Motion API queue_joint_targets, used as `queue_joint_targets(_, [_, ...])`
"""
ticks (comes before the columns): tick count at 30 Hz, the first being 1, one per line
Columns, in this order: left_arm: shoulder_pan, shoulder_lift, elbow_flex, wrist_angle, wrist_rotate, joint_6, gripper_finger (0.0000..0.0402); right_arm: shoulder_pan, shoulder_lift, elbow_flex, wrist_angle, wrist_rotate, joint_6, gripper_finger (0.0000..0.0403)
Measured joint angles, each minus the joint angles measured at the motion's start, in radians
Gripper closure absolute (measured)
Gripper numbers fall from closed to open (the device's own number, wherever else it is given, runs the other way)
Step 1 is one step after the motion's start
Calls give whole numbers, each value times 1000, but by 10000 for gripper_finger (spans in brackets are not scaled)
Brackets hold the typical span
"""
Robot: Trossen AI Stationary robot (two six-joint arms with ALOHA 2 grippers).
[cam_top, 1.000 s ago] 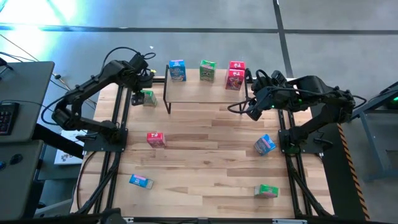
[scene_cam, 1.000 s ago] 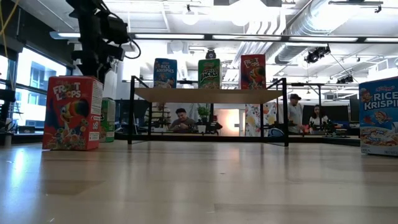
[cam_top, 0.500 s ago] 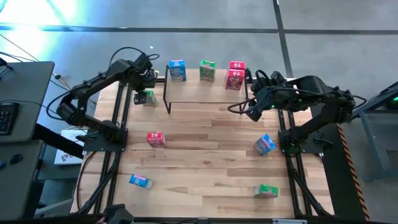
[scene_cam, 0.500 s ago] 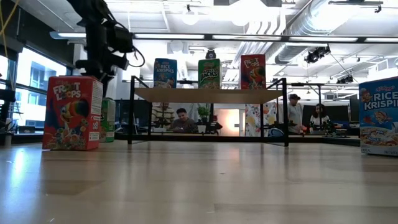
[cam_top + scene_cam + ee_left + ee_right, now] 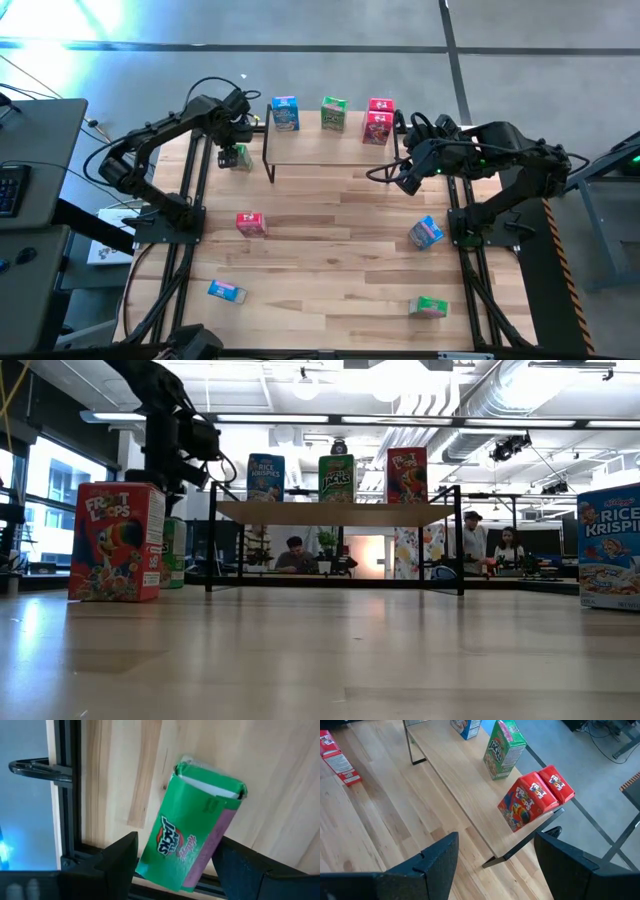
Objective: Stack cereal on shelf
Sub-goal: Put the top green cereal box aligned with the other green cereal box on the shelf
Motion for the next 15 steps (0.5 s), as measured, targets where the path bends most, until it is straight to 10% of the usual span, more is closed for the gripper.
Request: queue_joint_targets(15, [-2,-1,0,-7,4,-17,276,0,0,0,0,0,0,150])
